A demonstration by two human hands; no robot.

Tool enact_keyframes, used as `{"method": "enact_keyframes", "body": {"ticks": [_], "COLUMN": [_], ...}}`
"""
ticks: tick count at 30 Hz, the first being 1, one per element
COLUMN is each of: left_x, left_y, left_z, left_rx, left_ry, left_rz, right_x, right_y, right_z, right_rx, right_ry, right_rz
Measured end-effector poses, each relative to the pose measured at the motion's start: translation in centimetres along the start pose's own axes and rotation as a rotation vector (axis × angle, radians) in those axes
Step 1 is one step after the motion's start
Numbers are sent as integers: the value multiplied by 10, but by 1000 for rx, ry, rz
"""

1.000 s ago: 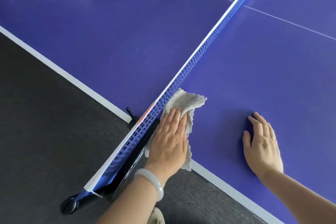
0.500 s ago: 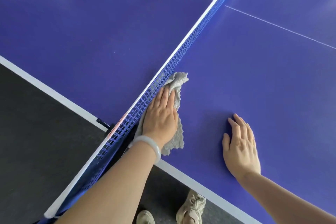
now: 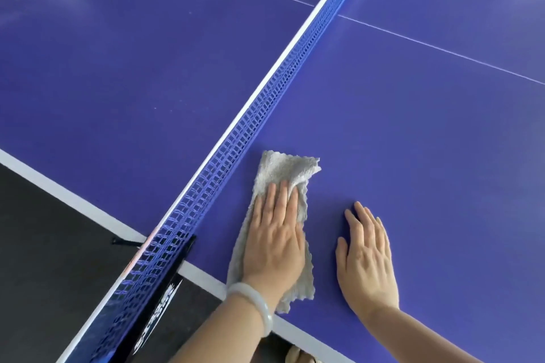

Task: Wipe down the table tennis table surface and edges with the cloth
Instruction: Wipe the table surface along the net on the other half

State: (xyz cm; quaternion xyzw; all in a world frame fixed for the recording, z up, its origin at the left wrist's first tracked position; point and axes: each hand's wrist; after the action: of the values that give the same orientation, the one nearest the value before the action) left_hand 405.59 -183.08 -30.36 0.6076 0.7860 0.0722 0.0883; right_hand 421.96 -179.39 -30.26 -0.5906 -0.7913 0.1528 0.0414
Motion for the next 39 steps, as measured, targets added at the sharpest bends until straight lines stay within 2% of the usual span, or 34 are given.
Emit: {"method": "enact_keyframes", "body": {"ticks": [5,10,12,14,16,18,21,23,27,29,31,34,36,39], "left_x": [103,117,108,97,90,87,78,71,71,72,71,72,74,73], "left_y": [23,31,30,25,6,-22,-55,-61,-64,-65,-64,-64,-64,-64], "left_z": [2,2,0,-8,-20,-28,-25,-16,-8,-7,-6,-6,-6,-8], "left_rx": [44,7,-77,-295,-411,-280,-92,-78,-105,-88,-70,-69,-80,-95], "left_ry": [43,26,1,-9,103,214,138,86,117,119,112,113,118,115], "left_rz": [-31,-11,56,110,65,-29,-101,-80,-56,-66,-84,-103,-112,-117], "right_x": [2,3,3,2,2,2,1,0,10,32,70,127,141,143], "right_y": [-2,0,0,2,3,2,2,5,-2,-22,-52,-92,-103,-98], "right_z": [-1,-3,-5,-5,-6,-4,-4,-7,-17,-21,-23,-7,11,22], "right_rx": [6,8,15,31,60,97,180,266,405,371,317,258,160,59], "right_ry": [49,74,81,77,93,103,60,42,110,175,166,61,59,61], "right_rz": [-28,-38,-43,-40,-37,-32,4,20,44,-43,-131,-59,-55,-292]}}
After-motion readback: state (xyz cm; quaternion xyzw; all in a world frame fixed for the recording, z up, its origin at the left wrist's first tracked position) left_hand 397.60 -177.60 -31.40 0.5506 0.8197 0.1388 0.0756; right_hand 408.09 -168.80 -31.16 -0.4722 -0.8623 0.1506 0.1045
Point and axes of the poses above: each hand's wrist, its own x-axis towards the middle knuckle, its own z-axis out of the palm, y = z × x, and after that the axes turned 1 degree about x, right-handed
